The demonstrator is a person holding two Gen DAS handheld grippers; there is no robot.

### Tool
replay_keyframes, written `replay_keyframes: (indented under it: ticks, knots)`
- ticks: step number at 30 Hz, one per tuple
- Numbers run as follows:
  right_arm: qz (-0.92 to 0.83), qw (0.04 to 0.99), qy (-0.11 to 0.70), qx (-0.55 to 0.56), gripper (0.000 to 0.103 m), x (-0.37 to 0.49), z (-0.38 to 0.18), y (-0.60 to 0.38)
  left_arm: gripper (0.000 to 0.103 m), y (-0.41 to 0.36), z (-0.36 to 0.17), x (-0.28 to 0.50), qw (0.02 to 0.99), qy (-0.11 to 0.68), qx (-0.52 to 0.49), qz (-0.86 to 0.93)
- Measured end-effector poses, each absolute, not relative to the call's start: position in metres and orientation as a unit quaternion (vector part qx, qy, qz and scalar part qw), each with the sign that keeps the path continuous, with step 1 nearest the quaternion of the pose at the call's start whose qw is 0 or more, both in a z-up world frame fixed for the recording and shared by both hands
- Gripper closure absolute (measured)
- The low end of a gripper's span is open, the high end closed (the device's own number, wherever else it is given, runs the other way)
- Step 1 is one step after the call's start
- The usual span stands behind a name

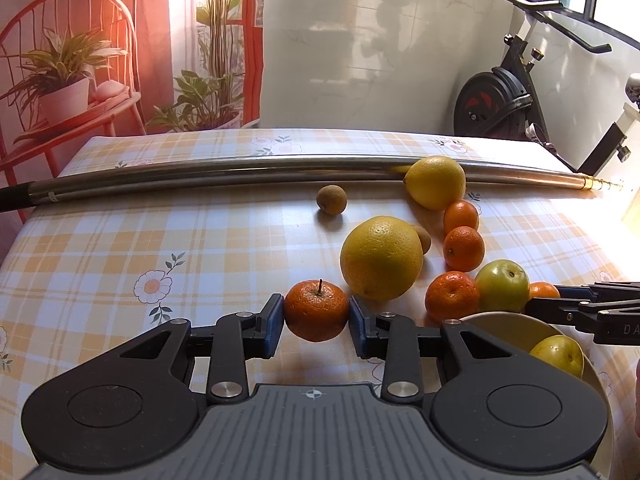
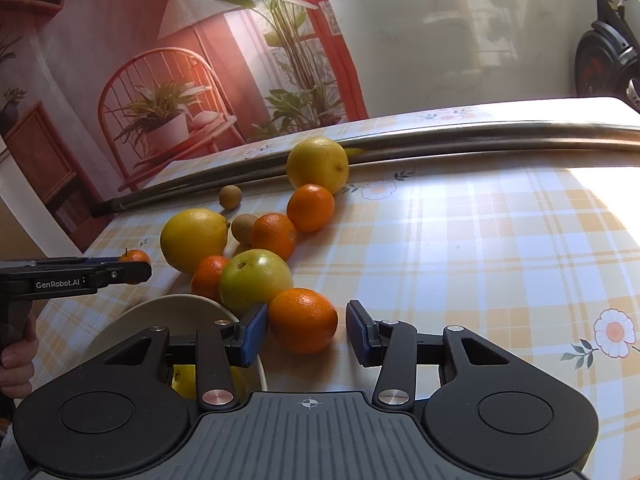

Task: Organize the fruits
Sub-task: 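Carry tangerine toward the plate with left tool while right tool grasps an orange, then lower tangerine into plate and open left tool while right tool places orange there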

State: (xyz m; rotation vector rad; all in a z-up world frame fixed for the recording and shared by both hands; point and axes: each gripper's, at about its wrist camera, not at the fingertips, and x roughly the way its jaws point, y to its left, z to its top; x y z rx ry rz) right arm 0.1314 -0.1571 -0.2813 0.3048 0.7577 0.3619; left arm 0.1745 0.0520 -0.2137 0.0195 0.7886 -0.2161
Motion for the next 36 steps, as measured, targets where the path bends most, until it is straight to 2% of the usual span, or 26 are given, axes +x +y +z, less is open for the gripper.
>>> replay_keyframes:
  ticks: [4,7,23,36]
  knots:
    - [0.174,0.902,0.366,0.149,0.062,0.131,-0.281,-0.157,0.066,0.050,-0.210,0.157,0.915,0.385,0.001,-0.117]
    - [0.178,0.900,0.367,0.152,0.068,0.130,-0.281,-0.157,0.066,0.044,-0.209,0.143,0.914,0.386,0.002,-0.126]
    - [0.172,0.909,0.346,0.154,0.069,0.109,-0.267,-0.164,0.066,0.029,-0.199,0.103,0.915,0.378,0.027,-0.138]
    - [0.193,0.910,0.341,0.134,0.069,0.069,-0.242,-0.164,0.066,0.031,-0.207,0.083,0.901,0.411,0.009,-0.136]
